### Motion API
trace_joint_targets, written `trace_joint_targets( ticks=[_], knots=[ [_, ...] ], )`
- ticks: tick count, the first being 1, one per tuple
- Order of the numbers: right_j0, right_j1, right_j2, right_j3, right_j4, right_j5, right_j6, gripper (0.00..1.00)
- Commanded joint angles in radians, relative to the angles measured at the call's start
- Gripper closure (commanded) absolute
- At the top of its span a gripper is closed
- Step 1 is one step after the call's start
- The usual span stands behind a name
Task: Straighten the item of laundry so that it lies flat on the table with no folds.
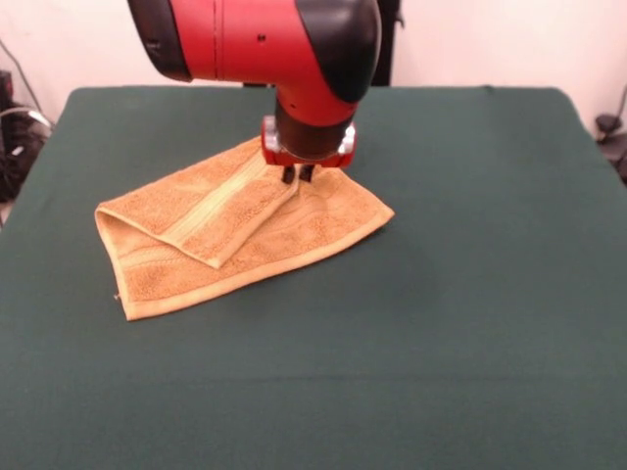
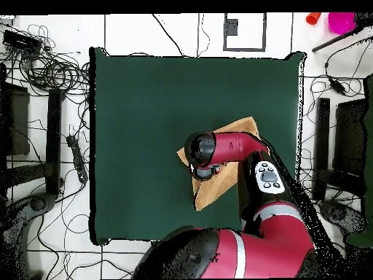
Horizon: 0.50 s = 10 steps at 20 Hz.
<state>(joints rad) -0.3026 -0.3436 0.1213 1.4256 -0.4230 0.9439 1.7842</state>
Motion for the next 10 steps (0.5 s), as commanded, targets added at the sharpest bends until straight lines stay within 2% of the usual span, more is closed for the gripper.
trace_joint_targets(
  ticks=[1, 10],
  knots=[
    [-0.004, 0.04, 0.053, -0.068, -0.044, -0.051, -0.049, 1.0],
    [-0.002, 0.033, 0.057, -0.062, -0.049, -0.041, -0.068, 1.0]
  ],
)
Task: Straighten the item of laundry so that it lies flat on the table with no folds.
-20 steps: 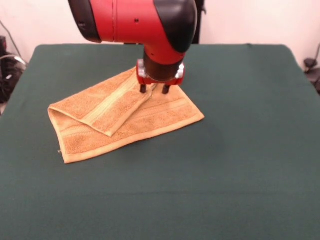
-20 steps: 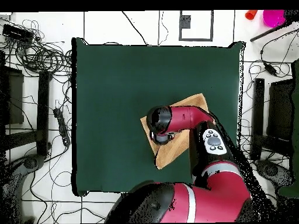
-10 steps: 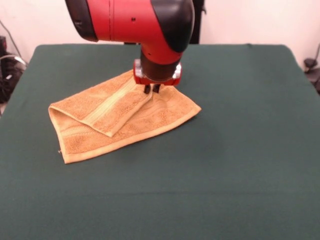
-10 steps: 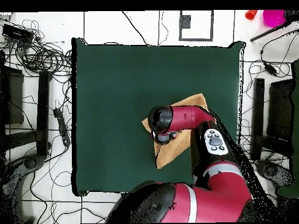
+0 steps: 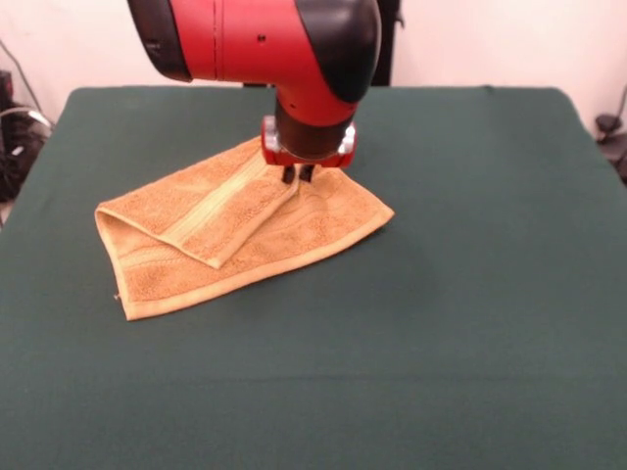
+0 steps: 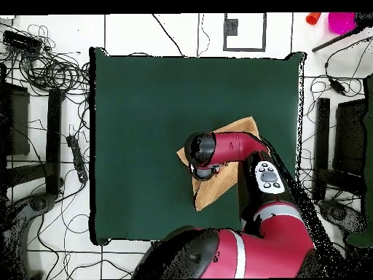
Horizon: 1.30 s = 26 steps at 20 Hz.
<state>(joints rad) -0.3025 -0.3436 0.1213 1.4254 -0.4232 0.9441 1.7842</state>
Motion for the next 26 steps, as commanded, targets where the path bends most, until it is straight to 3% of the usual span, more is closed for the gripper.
trace_joint_targets(
  ticks=[1, 26],
  knots=[
    [0.0, 0.033, 0.056, -0.066, -0.049, -0.032, -0.069, 1.0],
    [0.007, -0.038, 0.075, -0.056, -0.005, 0.094, -0.094, 1.0]
  ],
)
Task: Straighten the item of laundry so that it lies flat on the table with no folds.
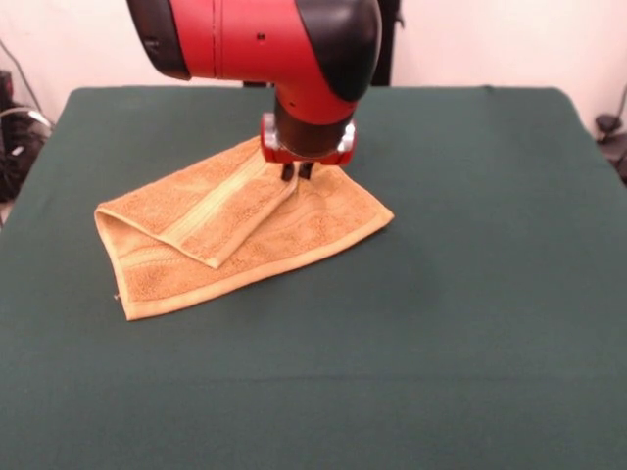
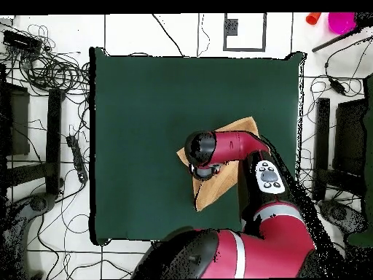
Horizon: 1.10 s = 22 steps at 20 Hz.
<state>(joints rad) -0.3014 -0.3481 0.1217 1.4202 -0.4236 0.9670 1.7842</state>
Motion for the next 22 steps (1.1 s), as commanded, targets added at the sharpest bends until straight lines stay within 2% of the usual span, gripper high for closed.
trace_joint_targets(
  ticks=[1, 7, 14, 22],
  knots=[
    [0.004, -0.037, 0.075, -0.051, -0.003, 0.077, -0.096, 1.0],
    [-0.003, -0.052, 0.084, -0.054, 0.017, 0.134, -0.104, 1.0],
    [-0.03, -0.061, 0.099, -0.022, 0.033, 0.089, -0.087, 1.0],
    [-0.028, -0.087, 0.117, -0.019, 0.039, 0.122, -0.102, 1.0]
  ],
)
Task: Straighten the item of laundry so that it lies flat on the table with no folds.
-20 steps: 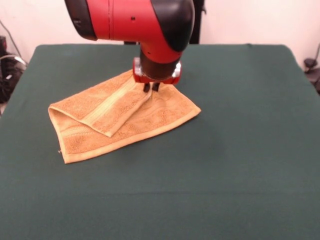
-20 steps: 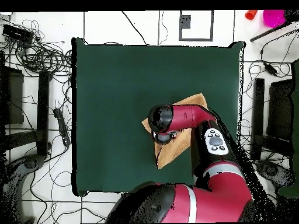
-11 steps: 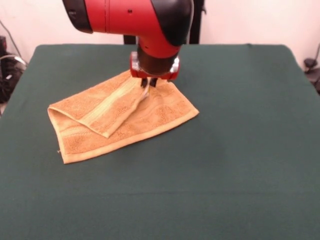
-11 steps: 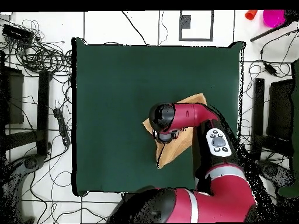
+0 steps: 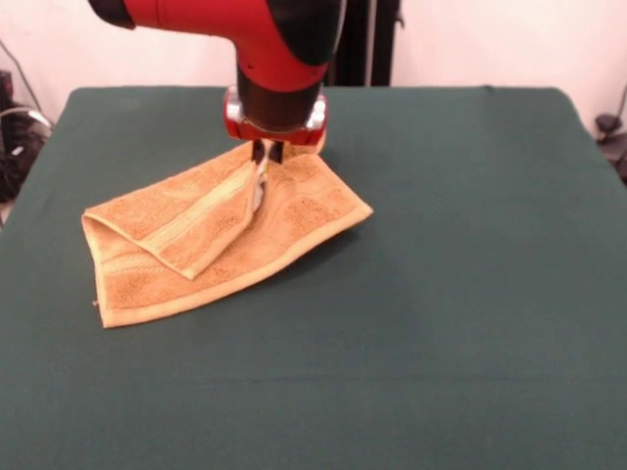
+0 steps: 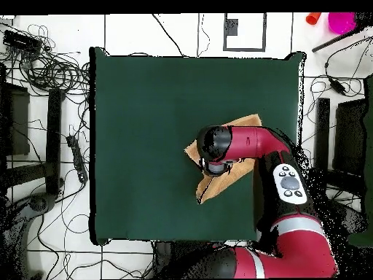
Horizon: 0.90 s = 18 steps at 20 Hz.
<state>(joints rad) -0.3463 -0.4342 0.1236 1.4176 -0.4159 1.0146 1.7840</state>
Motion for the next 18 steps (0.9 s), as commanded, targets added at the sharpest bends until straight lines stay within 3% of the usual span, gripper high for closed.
trace_joint_targets(
  ticks=[1, 11, 18],
  knots=[
    [0.016, -0.002, 0.117, -0.017, 0.034, 0.079, -0.102, 1.0],
    [0.023, -0.005, 0.108, 0.01, 0.032, 0.031, -0.051, 1.0],
    [0.051, 0.029, 0.091, -0.036, 0.051, 0.021, 0.038, 1.0]
  ],
)
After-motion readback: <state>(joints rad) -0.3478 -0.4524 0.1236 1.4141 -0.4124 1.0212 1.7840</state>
